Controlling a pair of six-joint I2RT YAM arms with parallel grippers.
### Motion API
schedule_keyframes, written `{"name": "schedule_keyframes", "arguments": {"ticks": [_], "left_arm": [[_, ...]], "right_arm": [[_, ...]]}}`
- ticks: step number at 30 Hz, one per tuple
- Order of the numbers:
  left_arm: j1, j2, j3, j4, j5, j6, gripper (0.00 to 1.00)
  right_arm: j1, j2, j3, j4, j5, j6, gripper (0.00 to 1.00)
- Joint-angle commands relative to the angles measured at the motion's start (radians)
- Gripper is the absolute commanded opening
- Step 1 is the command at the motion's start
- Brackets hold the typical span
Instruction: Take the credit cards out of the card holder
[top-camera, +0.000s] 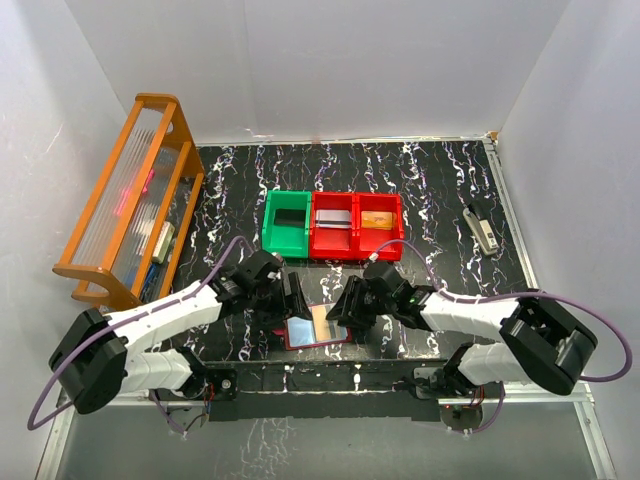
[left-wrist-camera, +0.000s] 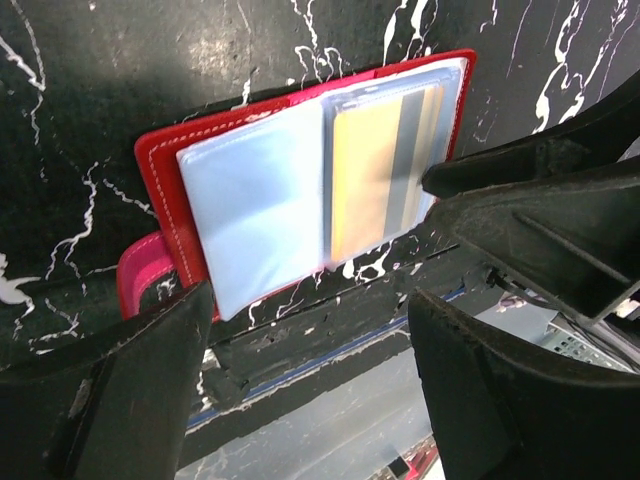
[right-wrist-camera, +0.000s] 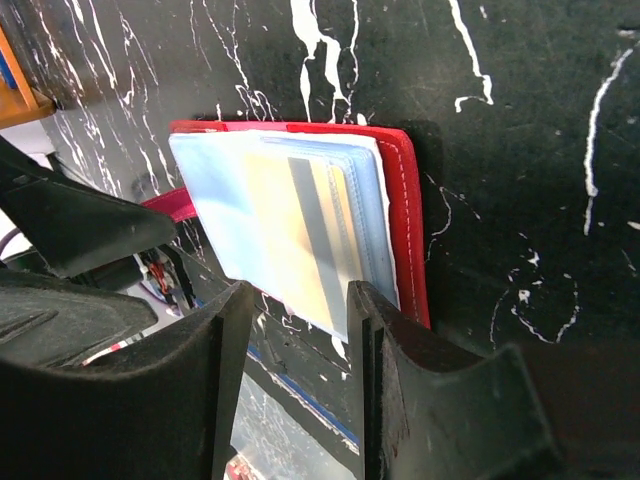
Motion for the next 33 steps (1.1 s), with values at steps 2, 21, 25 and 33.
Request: {"name": "schedule_keyframes", "arguments": {"ticks": [2,21,25,33], "left_arm": [[-0.009,0.045,-0.009,0.064,0.014,-0.016,0.75],[-0.012,0.113,-0.079,0.035,-0.015,0.070,0.41],[-0.012,0.111,-0.091,0.050,-0.013,0.074,0.34],[-0.013,0.118,-0.081,0.050,-0.011,0.092,0.31]], "right_arm": [[0.005,0.020,0.057,0.031,0.008,-0.007,0.41],[0.005,0.046,0.041,0.038,-0.021,0.005,0.41],[0.005,0.046,0.042,0.065,-0.037,0.030,0.42],[0.005,0.046,0.049,0.071,-0.047,0.047,0.43]]}}
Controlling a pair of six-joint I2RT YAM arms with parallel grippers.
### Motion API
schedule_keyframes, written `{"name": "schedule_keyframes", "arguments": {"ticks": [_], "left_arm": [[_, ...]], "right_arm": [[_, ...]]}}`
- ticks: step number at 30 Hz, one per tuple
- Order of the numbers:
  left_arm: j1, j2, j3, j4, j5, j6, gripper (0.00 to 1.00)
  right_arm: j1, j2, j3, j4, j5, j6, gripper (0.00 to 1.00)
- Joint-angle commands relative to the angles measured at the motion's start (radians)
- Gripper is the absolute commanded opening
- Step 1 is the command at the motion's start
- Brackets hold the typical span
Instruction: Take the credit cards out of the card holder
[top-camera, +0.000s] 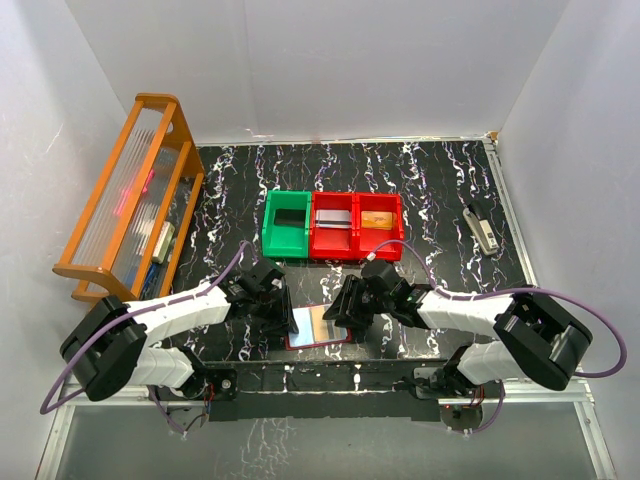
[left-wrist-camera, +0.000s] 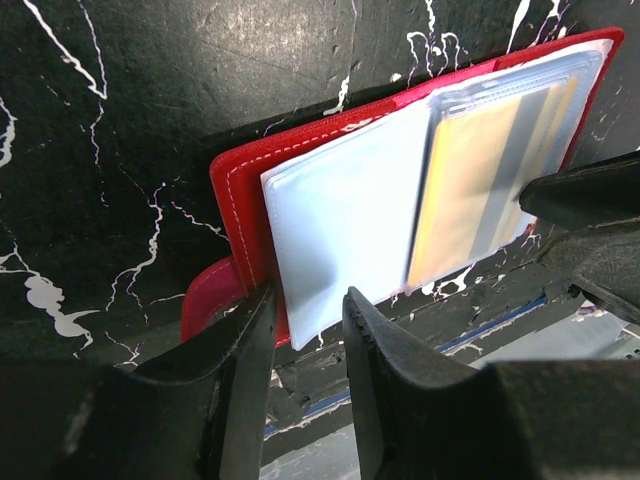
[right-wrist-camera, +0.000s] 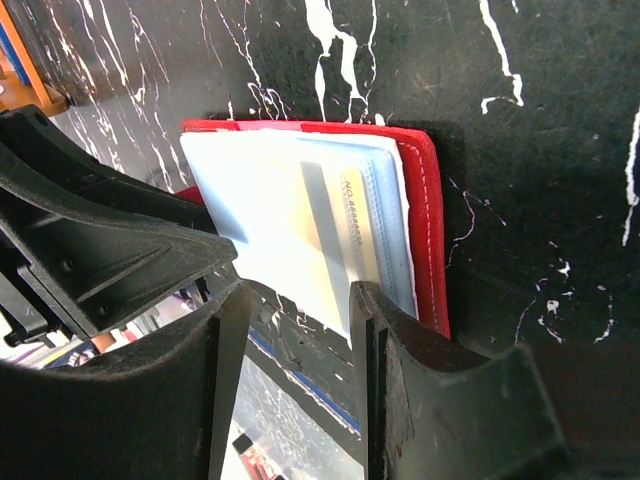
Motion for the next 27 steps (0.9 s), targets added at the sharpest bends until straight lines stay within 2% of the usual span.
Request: {"name": "schedule_keyframes", "arguments": {"ticks": [1,9,27], "left_arm": [[-0.006,0.012,-0.016,-0.018,-0.004,0.024,0.30],[-0.006,0.005,-0.013,-0.039,-0.015,0.035,0.27],[-0.007,0.039,0.003,0.016,0.018,0.060,0.22]], "right_arm": [[0.005,-0.001,0.035,0.041,-0.013,0.021,0.43],[0.005,-0.037,0.088,-0.117,0.062,-0.017,0.45],[0.023,0.042,0.108,-0.139,0.037,-0.076,0.42]]}}
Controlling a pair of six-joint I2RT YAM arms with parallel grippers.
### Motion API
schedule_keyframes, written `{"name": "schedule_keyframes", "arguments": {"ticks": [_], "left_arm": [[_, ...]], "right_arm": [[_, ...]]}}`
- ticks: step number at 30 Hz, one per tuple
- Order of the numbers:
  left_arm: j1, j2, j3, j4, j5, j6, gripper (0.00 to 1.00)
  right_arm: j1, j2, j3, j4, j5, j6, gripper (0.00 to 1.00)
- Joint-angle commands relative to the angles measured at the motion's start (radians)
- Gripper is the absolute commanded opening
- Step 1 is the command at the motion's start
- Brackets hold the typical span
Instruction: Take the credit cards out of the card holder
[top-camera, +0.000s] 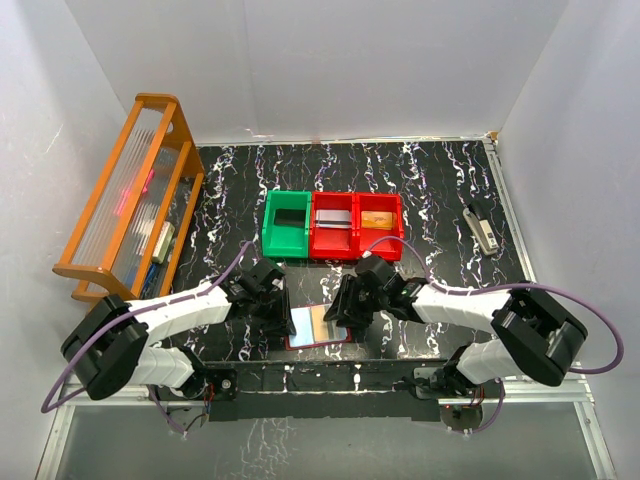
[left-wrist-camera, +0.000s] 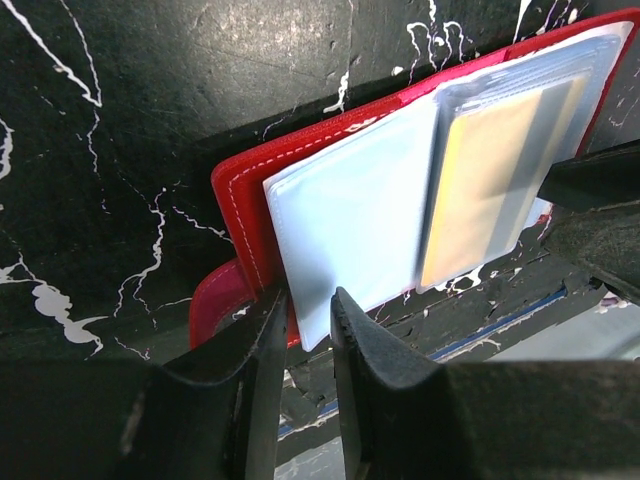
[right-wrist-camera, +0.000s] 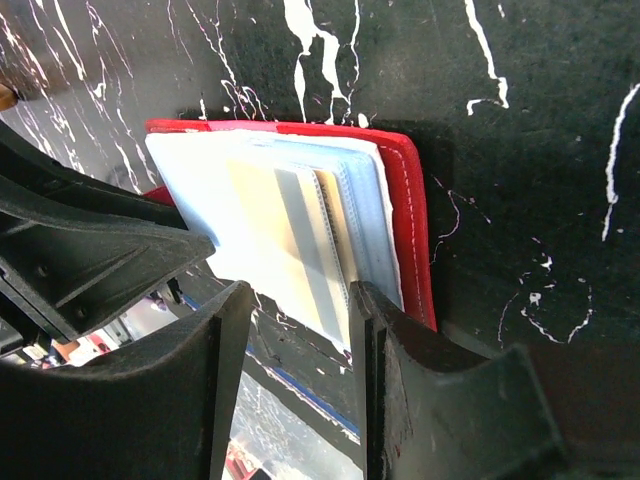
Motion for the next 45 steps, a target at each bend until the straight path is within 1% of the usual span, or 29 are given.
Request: {"name": "schedule_keyframes", "arguments": {"ticks": [1,3,7,14,17,22,24,28,31,36,39,45], "left_arm": [[-0.007,0.037,0.009,0.019,0.019,0.008,0.22],[-0.007,0.046,0.018,0.019,0.020,0.009,0.22],[-0.006,0.061,0.035,0.015,0.023,0.021,0.21],[-0.006,0.065,0.034,0.012,0.027,0.024,0.20],[-0.007,0.057,0.026,0.019,0.032,0.017,0.20],[-0.006,0.050,0.030,0.006,0.021,0.017,0.20],[-0.007,0.047,0.033,0.002,0.019,0.019,0.20],[-0.006,0.036,0.040,-0.009,0.012,0.023,0.19],[-0.006,0.024,0.042,-0.018,0.003,0.022,0.19],[-0.006,-0.008,0.043,-0.029,-0.015,0.013,0.19],[-0.007,-0.040,0.049,-0.054,-0.043,0.011,0.21],[-0.006,-0.158,0.049,-0.162,-0.123,-0.016,0.26]], "right_arm": [[0.018,0.008,0.037,-0.004,0.023,-0.022,0.42],[0.022,0.007,0.053,-0.015,0.024,-0.036,0.41],[0.048,0.006,0.122,-0.111,0.081,-0.074,0.40],[0.063,0.015,0.167,-0.168,0.085,-0.092,0.40],[0.065,0.012,0.165,-0.134,0.055,-0.084,0.41],[0.065,0.008,0.166,-0.122,0.058,-0.079,0.40],[0.065,-0.003,0.152,-0.102,0.057,-0.061,0.39],[0.064,-0.056,0.076,0.047,0.013,0.013,0.34],[0.065,-0.072,0.045,0.146,-0.031,0.042,0.34],[0.064,-0.026,0.079,0.143,-0.077,0.027,0.36],[0.065,0.014,0.100,0.164,-0.106,0.025,0.38],[0.075,0.092,0.168,0.172,-0.146,0.007,0.41]]}}
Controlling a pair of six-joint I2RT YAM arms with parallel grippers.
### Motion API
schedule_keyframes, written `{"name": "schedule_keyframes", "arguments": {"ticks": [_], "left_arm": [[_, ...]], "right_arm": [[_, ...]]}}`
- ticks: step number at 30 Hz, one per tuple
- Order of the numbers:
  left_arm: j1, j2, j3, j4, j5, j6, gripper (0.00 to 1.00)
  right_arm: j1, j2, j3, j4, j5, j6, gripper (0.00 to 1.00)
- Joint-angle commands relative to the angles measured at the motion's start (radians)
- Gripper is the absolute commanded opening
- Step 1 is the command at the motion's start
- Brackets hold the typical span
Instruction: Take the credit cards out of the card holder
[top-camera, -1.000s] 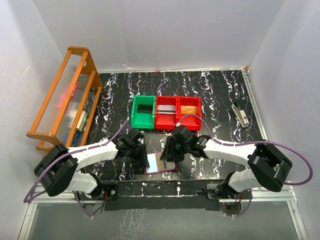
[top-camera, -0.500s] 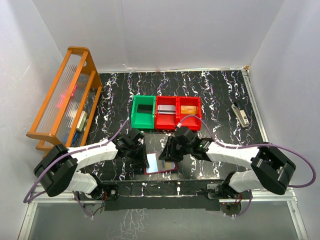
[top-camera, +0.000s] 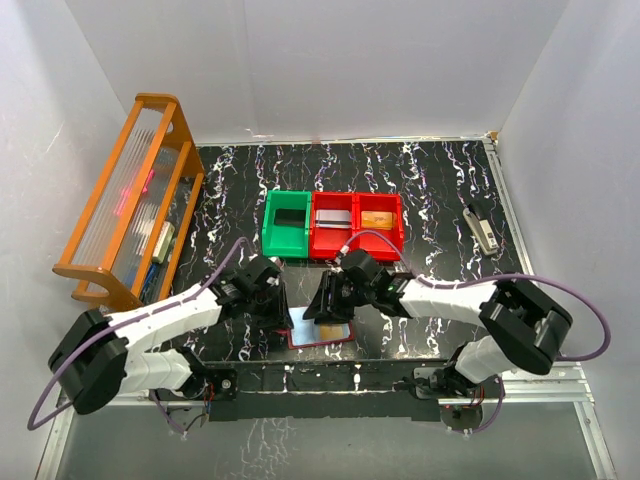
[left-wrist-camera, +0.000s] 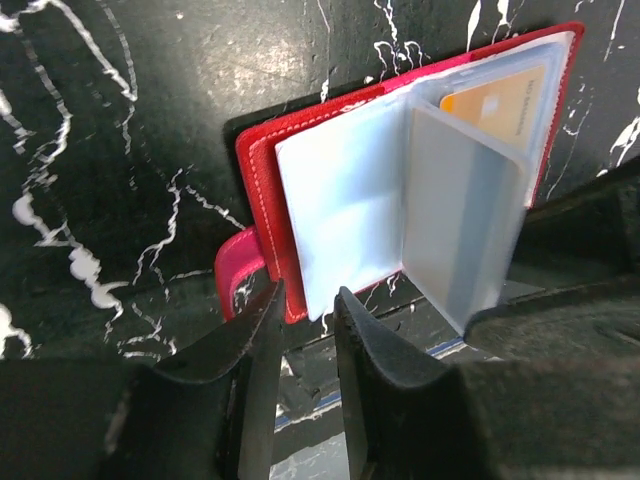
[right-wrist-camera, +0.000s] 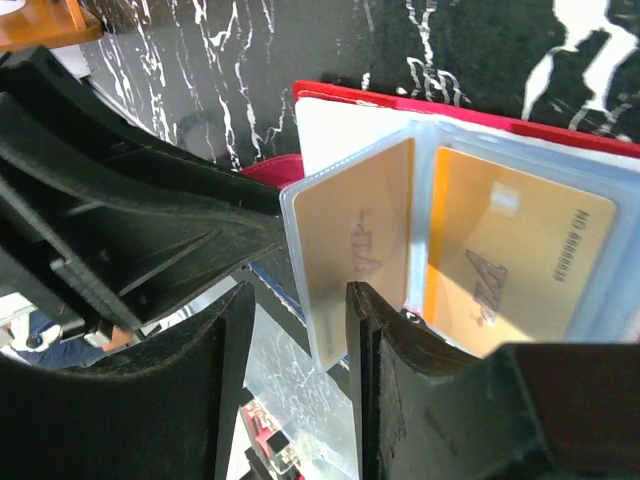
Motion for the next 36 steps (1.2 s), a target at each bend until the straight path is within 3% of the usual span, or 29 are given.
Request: {"name": "schedule_keyframes", "arguments": {"ticks": [1,8,13,19,26,36], "left_arm": [[-0.005,-0.115,0.020,-0.118,-0.086,-0.030,0.27],[-0.004,-0.270,0.032,-0.232,-0.182,-0.095,0.33],[-0.005,-0.309,0.039,-0.220,-0.171,-0.092,0.37],[-0.005,-0.243,0.066,-0.092,-0.042,-0.045,0.43],[-0.005,-0.129,0.077,0.077,0.111,-0.043,0.59],[-0.005,-0.031,0.028,0.077,0.122,-0.106,0.60]], "right_arm": [[0.018,0.040,0.087,0.073,-0.054,-0.015,0.41],[0.044,0.089,0.135,0.050,-0.064,-0.040,0.51],[0.046,0.011,0.143,-0.083,0.086,-0.079,0.55],[0.046,-0.085,0.045,-0.055,0.160,-0.045,0.58],[0.045,-0.179,-0.083,0.025,0.218,0.029,0.61],[0.044,-0.058,-0.079,0.136,0.080,0.057,0.52]]}}
